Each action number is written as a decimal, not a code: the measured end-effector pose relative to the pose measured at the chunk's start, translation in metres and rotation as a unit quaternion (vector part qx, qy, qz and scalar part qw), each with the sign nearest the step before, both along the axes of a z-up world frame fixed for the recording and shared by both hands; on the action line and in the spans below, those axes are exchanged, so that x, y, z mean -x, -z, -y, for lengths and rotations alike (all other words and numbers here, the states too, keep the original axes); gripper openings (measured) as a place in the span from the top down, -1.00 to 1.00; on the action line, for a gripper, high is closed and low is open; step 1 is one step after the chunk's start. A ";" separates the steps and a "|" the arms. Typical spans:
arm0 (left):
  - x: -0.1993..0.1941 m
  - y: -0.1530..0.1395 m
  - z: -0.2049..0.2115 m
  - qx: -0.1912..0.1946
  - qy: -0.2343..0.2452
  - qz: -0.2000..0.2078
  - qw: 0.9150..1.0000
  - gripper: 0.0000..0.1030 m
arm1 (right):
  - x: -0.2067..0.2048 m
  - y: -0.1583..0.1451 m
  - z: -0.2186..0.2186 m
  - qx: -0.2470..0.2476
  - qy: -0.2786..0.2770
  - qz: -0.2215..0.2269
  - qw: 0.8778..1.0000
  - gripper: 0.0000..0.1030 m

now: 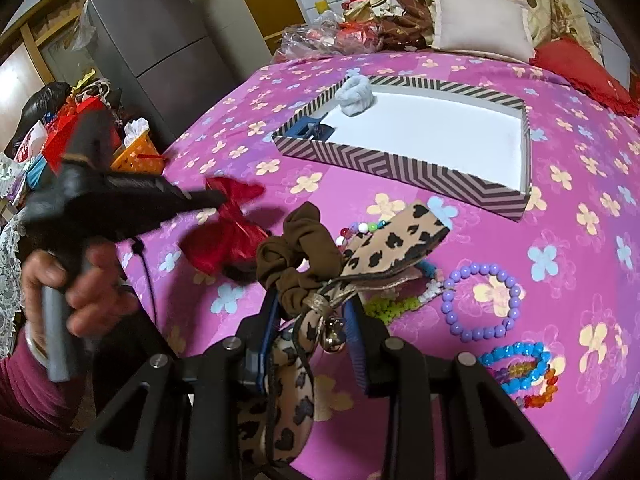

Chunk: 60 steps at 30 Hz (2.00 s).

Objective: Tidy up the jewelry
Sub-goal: 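Lift both held accessories and carry them toward the striped box, then open the right tool over the box while the left tool lowers the red bow in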

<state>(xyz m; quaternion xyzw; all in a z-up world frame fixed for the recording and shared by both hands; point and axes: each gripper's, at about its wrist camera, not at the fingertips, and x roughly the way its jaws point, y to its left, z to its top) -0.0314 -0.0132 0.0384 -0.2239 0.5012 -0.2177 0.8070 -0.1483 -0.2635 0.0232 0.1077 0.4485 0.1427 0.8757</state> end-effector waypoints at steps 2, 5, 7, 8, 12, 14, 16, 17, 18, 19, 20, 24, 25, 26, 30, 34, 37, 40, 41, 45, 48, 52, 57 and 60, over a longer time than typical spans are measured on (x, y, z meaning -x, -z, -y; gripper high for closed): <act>0.000 -0.016 -0.002 0.023 0.011 0.004 1.000 0.85 | 0.001 -0.001 0.000 -0.001 0.000 0.002 1.000 0.36; 0.000 -0.034 -0.001 0.025 0.015 0.027 0.999 0.85 | 0.003 -0.004 0.002 -0.002 0.001 0.006 1.000 0.36; -0.005 -0.036 0.005 0.016 0.024 0.020 0.999 0.85 | 0.003 -0.005 0.003 -0.002 0.002 0.007 1.000 0.36; -0.006 -0.037 0.004 0.036 0.032 0.012 0.999 0.85 | 0.004 -0.006 0.004 -0.003 0.002 0.008 1.000 0.36; -0.009 -0.039 0.010 0.024 0.029 0.017 0.999 0.85 | 0.007 -0.011 0.007 -0.007 0.003 0.016 1.000 0.36; -0.009 -0.035 0.017 0.034 0.045 -0.001 0.998 0.85 | 0.005 -0.011 0.007 -0.004 0.002 0.013 1.000 0.36; -0.009 -0.039 0.020 0.038 0.049 0.010 0.998 0.85 | 0.005 -0.014 0.008 0.002 0.002 0.017 1.000 0.36; -0.009 -0.040 0.025 0.024 0.051 0.018 0.998 0.85 | 0.004 -0.016 0.010 0.000 0.004 0.019 1.000 0.36; -0.011 -0.039 0.031 0.013 0.058 0.016 0.998 0.85 | 0.002 -0.017 0.011 -0.002 0.006 0.020 1.000 0.36; -0.017 -0.036 0.037 0.009 0.062 0.006 0.998 0.85 | 0.001 -0.018 0.013 -0.003 0.006 0.019 1.000 0.36; -0.019 -0.035 0.040 0.008 0.063 0.003 0.998 0.85 | -0.003 -0.019 0.014 -0.002 0.006 0.018 1.000 0.36; -0.030 -0.041 0.052 0.006 0.065 0.017 0.998 0.85 | -0.016 -0.027 0.019 0.008 0.012 0.028 1.000 0.36; -0.035 -0.044 0.055 0.007 0.064 0.018 0.998 0.85 | -0.021 -0.030 0.023 0.008 0.016 0.029 0.999 0.36; -0.038 -0.044 0.057 0.008 0.064 0.018 0.998 0.85 | -0.025 -0.032 0.025 0.008 0.018 0.030 0.999 0.36; -0.043 -0.047 0.061 0.022 0.080 0.017 0.996 0.85 | -0.040 -0.043 0.034 0.010 0.027 0.040 0.999 0.36; -0.043 -0.036 0.062 0.024 0.094 0.000 0.995 0.85 | -0.052 -0.048 0.039 0.005 0.029 0.046 0.999 0.36; -0.041 -0.020 0.059 -0.001 0.095 -0.011 0.995 0.85 | -0.063 -0.044 0.038 0.000 0.026 0.039 0.999 0.36; -0.041 0.008 0.049 -0.033 0.088 -0.040 0.995 0.85 | -0.072 -0.033 0.031 -0.007 0.019 0.026 0.999 0.36; -0.040 0.014 0.046 -0.045 0.084 -0.044 0.994 0.85 | -0.074 -0.029 0.027 -0.007 0.014 0.021 1.000 0.36; -0.037 0.033 0.031 -0.056 0.072 -0.063 0.994 0.85 | -0.083 -0.008 0.000 -0.005 -0.018 -0.003 1.000 0.36; -0.035 0.035 0.022 -0.054 0.064 -0.062 0.995 0.85 | -0.089 0.007 -0.022 0.001 -0.036 -0.016 0.999 0.36; -0.038 0.031 0.012 -0.050 0.058 -0.056 0.996 0.85 | -0.093 0.011 -0.031 0.010 -0.039 -0.019 0.999 0.36; -0.040 0.036 0.009 -0.046 0.059 -0.060 0.995 0.85 | -0.104 0.032 -0.048 0.042 -0.059 -0.047 0.996 0.36; -0.041 0.033 0.004 -0.048 0.059 -0.058 0.995 0.85 | -0.107 0.049 -0.059 0.078 -0.067 -0.065 0.993 0.37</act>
